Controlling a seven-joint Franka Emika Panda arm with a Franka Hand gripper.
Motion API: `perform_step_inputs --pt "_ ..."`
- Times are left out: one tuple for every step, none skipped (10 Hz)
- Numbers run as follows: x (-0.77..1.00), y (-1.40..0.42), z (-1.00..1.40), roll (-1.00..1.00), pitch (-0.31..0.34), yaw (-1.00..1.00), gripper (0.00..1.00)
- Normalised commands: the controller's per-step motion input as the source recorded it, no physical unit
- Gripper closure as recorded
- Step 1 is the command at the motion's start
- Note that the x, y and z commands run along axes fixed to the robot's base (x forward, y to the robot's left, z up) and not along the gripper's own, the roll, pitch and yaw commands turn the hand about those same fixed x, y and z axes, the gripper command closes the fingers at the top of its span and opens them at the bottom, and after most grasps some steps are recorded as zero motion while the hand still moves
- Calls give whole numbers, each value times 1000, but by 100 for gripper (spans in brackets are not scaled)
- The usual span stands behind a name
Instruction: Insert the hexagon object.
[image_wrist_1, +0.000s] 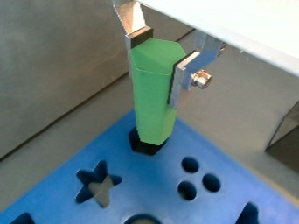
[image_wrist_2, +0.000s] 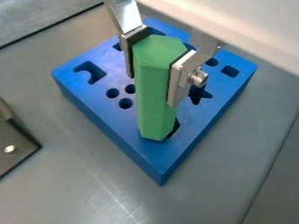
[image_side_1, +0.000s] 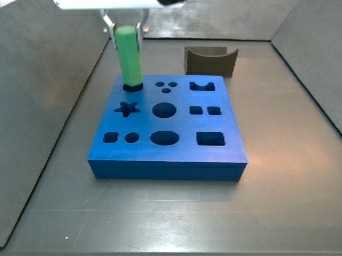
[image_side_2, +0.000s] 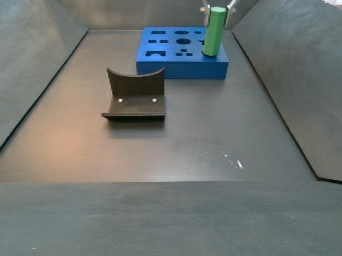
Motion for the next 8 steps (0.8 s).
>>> perform_step_inputs --pt "0 -194 -154 0 -10 0 100" --pt "0 -160 -114 0 -7 0 100" --pt "0 -131 -146 0 -11 0 100" --pt "26 -89 -277 0 -19 0 100" --pt "149 0 -497 -16 -9 0 100" --pt "89 0 -551 0 -37 0 100" --pt "3 0 -520 0 -83 0 100" --pt "0 0 -286 -6 -76 0 100"
